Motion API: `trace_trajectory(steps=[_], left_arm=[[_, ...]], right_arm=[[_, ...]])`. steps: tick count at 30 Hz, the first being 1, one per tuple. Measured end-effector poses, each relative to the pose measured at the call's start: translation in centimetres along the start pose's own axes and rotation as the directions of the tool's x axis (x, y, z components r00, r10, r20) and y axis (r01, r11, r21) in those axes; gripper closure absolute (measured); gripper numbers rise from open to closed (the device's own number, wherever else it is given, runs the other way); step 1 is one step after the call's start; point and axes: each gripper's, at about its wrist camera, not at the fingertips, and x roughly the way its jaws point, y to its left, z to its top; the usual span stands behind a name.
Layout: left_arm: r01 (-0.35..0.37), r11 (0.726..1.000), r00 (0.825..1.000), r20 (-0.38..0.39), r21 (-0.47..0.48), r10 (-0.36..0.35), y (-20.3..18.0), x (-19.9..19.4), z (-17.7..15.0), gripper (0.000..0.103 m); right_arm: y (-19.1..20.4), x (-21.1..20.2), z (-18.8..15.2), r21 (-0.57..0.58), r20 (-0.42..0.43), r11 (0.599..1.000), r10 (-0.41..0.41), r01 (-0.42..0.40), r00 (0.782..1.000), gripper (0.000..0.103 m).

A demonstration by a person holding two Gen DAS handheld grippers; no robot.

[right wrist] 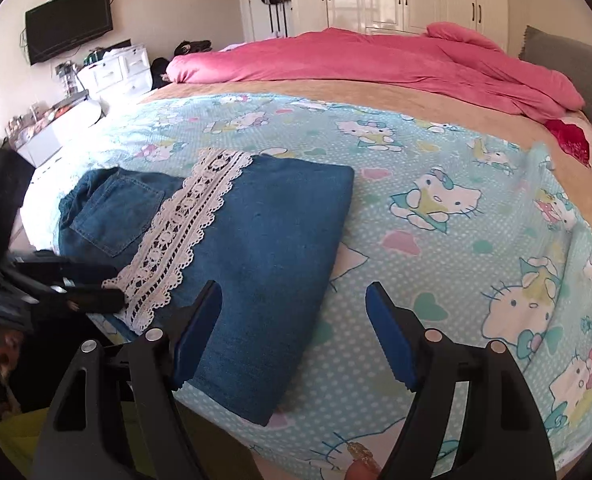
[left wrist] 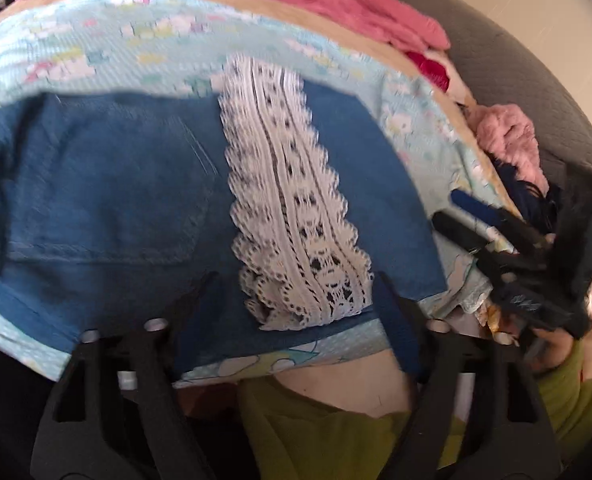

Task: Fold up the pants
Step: 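Open both tools and lay the folded pants flat on the sheet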

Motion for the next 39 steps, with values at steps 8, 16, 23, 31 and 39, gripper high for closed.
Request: trace_trajectory(steps=[8, 16, 23, 31, 39], left_arm=[[-0.046, 0.998, 0.998, 0.032, 0.038, 0.045, -0.4, -1.1, -0.3, 0.098], [-0.177, 0.981, 0.984, 0.019, 0.082, 0.176, -0.8, -1.4, -1.4, 0.094], [-0.203, 0.975, 0.979, 0.012, 0.095, 0.202, -0.9, -1.1, -1.5, 0.089], [-0.213, 0.973, 0.977, 0.012, 0.093, 0.213, -0.9, -1.2, -1.6, 0.069], [-0.230, 0.969, 0.973, 0.025, 0.092, 0.228, -0.8, -1.6, -1.8, 0.050]], right_arm=[[-0.8, -1.5, 0.8, 0.019, 0.050, 1.000, 0.020, -0.021, 0.999, 0.030], [0.3, -0.5, 1.4, -0.026, 0.035, 0.999, 0.045, -0.044, 0.998, 0.030], [0.1, 0.3, 0.9, -0.025, 0.001, 0.998, 0.061, -0.061, 0.998, 0.030], [3.3, 1.6, -0.3, -0.147, -0.058, 0.985, 0.087, -0.094, 0.995, 0.030], [3.3, 3.8, -1.9, -0.174, -0.149, 0.983, 0.025, -0.051, 0.988, 0.030]])
